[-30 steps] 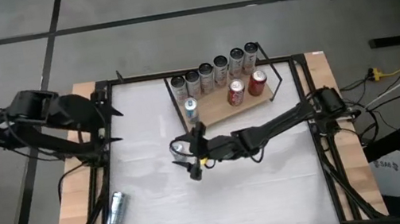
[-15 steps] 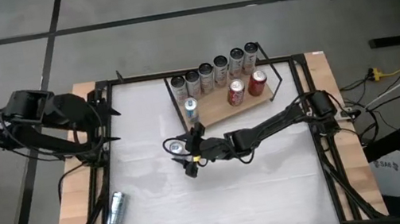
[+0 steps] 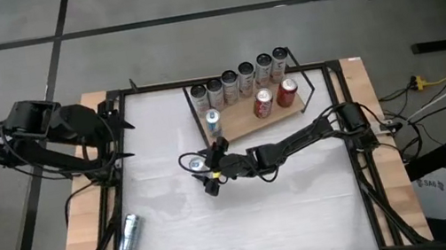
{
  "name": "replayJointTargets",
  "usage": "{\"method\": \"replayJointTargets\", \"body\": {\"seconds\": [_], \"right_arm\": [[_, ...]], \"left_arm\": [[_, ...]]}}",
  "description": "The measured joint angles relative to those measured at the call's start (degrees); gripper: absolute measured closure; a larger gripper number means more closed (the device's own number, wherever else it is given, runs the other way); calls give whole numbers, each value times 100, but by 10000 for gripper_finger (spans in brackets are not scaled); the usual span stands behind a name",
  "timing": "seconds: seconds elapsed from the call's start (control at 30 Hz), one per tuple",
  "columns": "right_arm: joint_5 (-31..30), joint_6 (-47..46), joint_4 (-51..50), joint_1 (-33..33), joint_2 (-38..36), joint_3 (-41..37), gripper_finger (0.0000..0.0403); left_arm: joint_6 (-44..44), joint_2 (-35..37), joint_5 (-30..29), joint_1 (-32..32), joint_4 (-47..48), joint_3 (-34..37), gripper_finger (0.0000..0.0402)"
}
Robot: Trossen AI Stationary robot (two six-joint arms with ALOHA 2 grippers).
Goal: Place canned beverage on shelf
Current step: Put the blue soda can on the shelf aligned with the other blue soda can
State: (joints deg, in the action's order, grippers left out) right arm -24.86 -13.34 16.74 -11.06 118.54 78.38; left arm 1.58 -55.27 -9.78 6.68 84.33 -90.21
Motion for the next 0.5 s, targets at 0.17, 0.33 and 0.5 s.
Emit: {"method": "replayJointTargets", "body": {"seconds": [0.17,0.33,0.5], "right_arm": [[42,-17,28,34,99,-3,36],[60,-15,12,34,110,-3,36],[66,-13,24,34,110,-3,47]], "left_arm": [[0,0,0,0,0,0,60],[0,0,0,0,2,2,60],[2,0,0,0,0,2,60]]}}
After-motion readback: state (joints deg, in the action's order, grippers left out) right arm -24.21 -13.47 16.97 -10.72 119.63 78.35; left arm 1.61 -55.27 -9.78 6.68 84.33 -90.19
